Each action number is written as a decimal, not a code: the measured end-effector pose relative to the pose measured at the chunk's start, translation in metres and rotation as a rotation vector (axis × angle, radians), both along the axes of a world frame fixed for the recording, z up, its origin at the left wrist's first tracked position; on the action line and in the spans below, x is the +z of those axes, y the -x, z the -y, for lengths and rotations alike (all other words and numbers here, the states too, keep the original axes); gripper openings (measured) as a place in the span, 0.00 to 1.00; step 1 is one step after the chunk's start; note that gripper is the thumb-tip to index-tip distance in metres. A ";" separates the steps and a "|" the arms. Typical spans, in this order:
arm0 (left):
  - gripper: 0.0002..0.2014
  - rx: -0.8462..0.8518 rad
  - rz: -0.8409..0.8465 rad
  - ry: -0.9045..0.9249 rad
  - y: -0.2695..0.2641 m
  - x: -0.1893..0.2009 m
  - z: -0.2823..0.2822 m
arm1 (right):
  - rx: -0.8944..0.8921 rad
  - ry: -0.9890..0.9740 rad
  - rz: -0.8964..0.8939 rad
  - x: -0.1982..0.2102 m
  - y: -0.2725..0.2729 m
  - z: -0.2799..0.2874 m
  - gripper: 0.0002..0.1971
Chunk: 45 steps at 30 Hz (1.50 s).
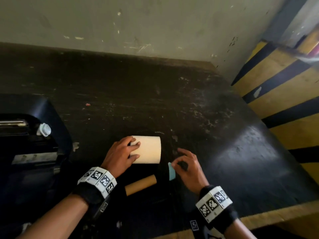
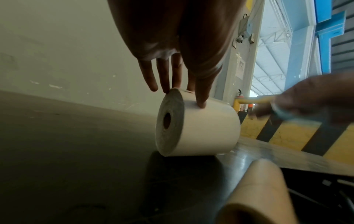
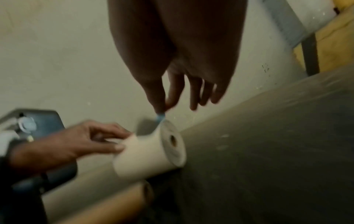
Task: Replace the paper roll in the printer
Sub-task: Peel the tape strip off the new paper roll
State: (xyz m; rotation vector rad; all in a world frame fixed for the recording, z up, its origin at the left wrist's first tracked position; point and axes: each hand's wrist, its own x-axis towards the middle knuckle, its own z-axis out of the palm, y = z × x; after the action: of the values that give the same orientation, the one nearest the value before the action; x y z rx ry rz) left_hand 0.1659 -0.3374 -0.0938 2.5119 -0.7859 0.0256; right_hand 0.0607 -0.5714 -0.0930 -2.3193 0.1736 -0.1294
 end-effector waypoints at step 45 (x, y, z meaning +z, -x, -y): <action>0.24 -0.056 -0.133 0.010 -0.005 -0.003 -0.006 | -0.512 -0.355 -0.134 -0.017 0.009 0.041 0.11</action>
State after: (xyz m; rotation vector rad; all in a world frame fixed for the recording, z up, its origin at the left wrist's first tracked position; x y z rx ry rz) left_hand 0.1705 -0.3312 -0.0966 2.4518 -0.7986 -0.1541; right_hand 0.0519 -0.6123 -0.1104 -1.8857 0.7924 -0.1812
